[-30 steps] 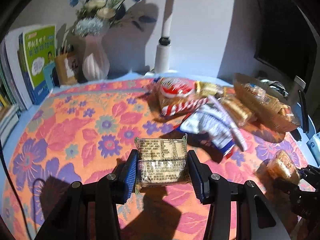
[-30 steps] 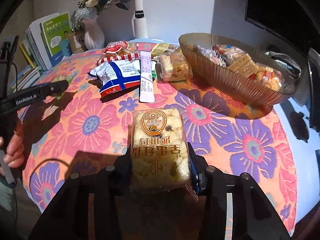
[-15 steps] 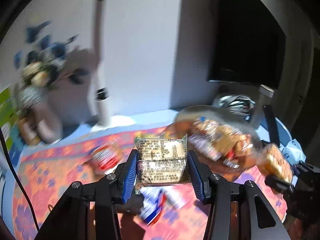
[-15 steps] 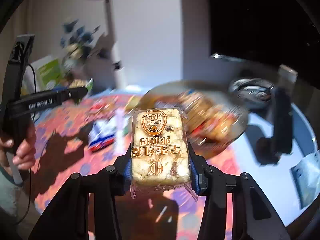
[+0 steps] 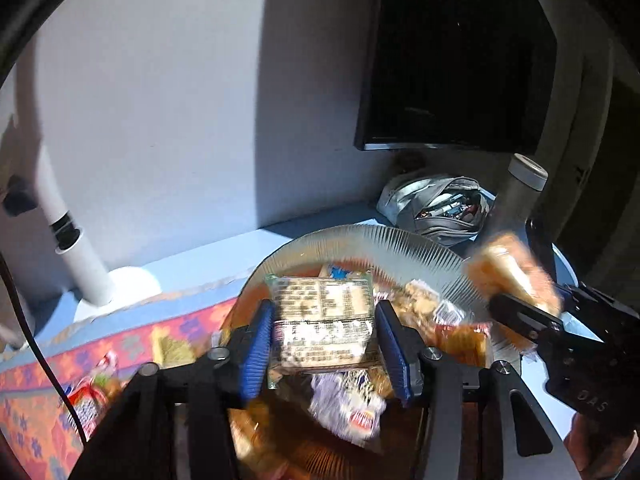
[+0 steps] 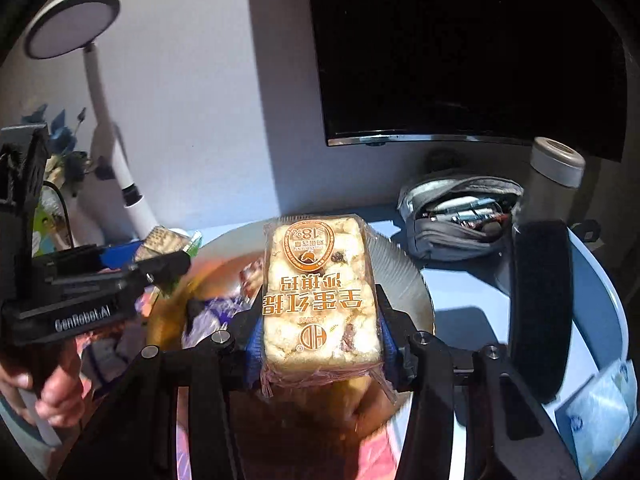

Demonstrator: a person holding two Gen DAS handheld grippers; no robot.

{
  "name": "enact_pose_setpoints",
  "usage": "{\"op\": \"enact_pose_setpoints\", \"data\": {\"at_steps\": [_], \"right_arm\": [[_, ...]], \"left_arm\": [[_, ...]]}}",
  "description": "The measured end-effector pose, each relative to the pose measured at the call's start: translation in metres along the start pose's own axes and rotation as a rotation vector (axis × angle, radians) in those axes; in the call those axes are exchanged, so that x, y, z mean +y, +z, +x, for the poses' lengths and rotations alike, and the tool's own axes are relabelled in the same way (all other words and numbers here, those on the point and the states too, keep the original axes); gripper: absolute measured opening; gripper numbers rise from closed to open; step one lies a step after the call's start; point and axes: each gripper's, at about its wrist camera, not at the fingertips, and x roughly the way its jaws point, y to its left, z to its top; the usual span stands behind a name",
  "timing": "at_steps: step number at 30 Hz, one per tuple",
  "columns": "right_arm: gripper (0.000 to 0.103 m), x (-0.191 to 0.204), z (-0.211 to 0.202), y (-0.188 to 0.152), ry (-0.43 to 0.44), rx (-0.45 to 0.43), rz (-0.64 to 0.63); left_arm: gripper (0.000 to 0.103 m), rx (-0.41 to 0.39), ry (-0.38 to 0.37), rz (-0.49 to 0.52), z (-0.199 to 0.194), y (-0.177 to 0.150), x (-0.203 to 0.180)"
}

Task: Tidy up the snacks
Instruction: 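Carry both packs over the glass bowl and open both tools to release them, then withdraw both open tools from the bowl back over the snack pile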

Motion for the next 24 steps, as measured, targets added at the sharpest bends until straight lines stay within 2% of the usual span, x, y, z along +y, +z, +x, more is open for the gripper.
{"op": "enact_pose_setpoints", "data": {"at_steps": [1, 2, 7, 11, 19, 24], "right_arm": [[0.055, -0.002, 0.005, 0.002, -0.005, 0.004, -0.001], [0.062, -0.004, 0.011, 0.005, -0.006, 0.016, 0.001], [0.062, -0.014, 0.009, 0.000, 0.037, 0.037, 0.056], [0.062, -0.009, -0.006, -0.008, 0.051, 0.032, 0.056], [0.063, 0.046, -0.057, -0.018, 0.144, -0.006, -0.032], [0.070, 0.087, -0.079, -0.030, 0.235, -0.011, -0.094]], "left_arm": [[0.067, 0.004, 0.011, 0.004, 0.004, 0.002, -0.002], [0.071, 0.005, 0.019, 0.006, 0.006, 0.003, -0.002], [0.071, -0.005, 0.011, 0.003, -0.009, -0.006, 0.007], [0.071, -0.043, 0.028, -0.028, -0.049, -0.016, 0.023], [0.071, -0.140, 0.124, -0.092, -0.148, -0.042, 0.060], [0.071, -0.183, 0.188, -0.141, -0.203, -0.075, 0.087]]}}
